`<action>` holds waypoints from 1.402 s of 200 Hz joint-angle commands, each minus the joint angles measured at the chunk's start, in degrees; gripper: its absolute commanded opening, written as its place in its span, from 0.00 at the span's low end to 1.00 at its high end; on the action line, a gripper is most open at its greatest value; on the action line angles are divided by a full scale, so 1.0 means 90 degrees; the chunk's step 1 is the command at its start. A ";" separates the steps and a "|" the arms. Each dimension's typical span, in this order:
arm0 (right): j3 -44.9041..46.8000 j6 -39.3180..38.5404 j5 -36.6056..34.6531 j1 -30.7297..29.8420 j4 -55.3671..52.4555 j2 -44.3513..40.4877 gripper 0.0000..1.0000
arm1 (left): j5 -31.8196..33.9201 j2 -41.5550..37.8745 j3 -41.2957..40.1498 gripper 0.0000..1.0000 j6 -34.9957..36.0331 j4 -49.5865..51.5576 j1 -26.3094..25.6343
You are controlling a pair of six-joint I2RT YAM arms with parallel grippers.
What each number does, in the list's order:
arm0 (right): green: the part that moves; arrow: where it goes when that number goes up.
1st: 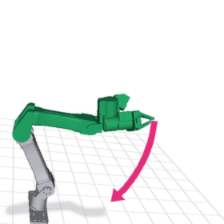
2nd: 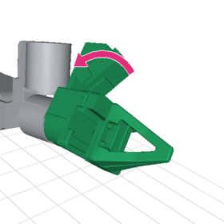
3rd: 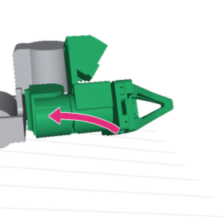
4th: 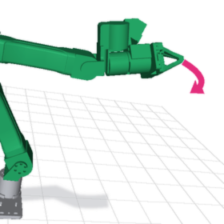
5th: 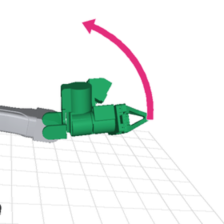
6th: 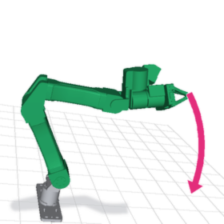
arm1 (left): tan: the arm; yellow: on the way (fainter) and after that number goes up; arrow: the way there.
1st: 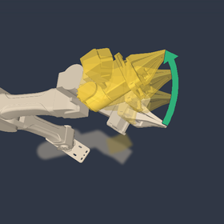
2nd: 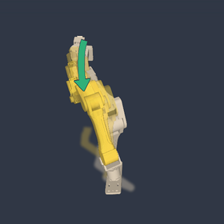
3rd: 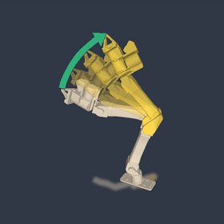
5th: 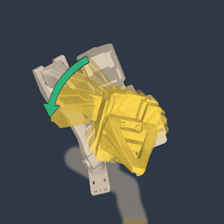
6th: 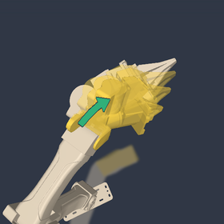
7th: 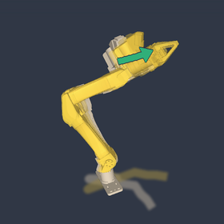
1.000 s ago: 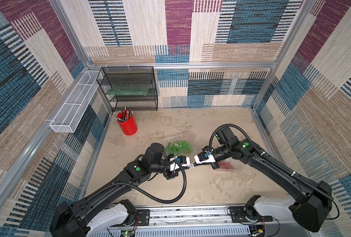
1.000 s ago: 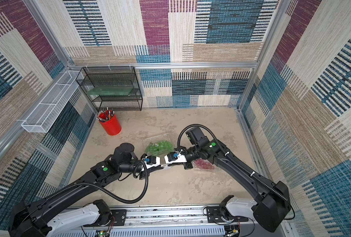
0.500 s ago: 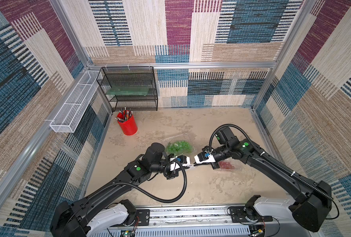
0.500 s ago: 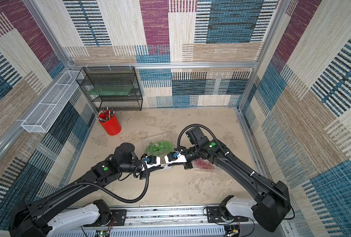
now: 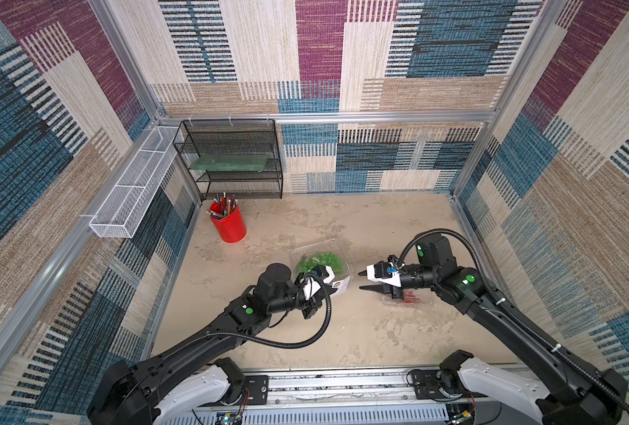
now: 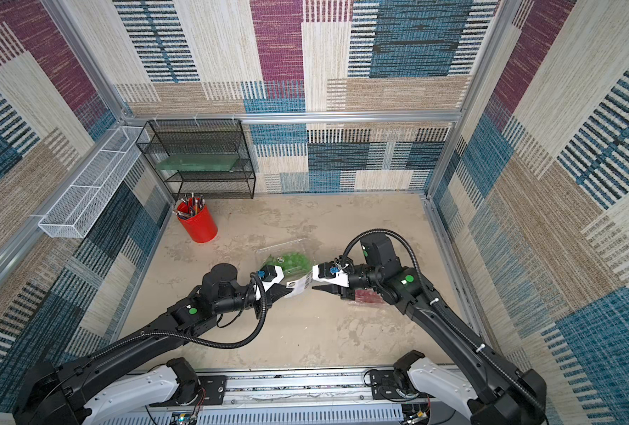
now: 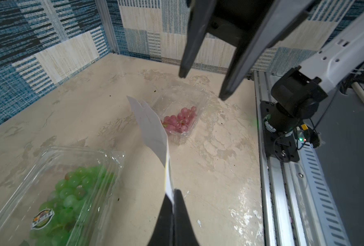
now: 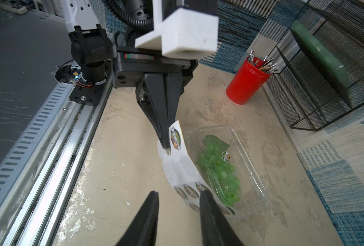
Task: Label fruit boxes
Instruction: Tear off the label from the label sticker.
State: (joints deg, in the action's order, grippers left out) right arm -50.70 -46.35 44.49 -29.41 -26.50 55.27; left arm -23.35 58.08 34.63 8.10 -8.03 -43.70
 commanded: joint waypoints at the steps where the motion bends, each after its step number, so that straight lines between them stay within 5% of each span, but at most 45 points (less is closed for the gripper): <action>1: 0.0381 0.1058 0.0060 0.0010 0.1396 -0.0420 0.42 | 0.0491 0.0037 -0.0102 0.00 -0.0775 -0.0962 -0.0046; 80: 0.0952 0.2833 -0.0266 -0.0943 0.2748 -0.0169 0.43 | 0.0573 0.0275 -0.0076 0.00 -0.0178 -0.1267 -0.0290; 280: 0.0870 0.3367 0.0247 -0.0843 0.3414 0.0938 0.37 | 0.0359 0.0170 0.0083 0.00 0.1145 -0.0787 -0.0455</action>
State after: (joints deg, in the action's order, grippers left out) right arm -42.35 -17.50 44.73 -36.80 1.06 63.22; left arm -18.85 59.57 34.81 15.75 -15.31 -47.48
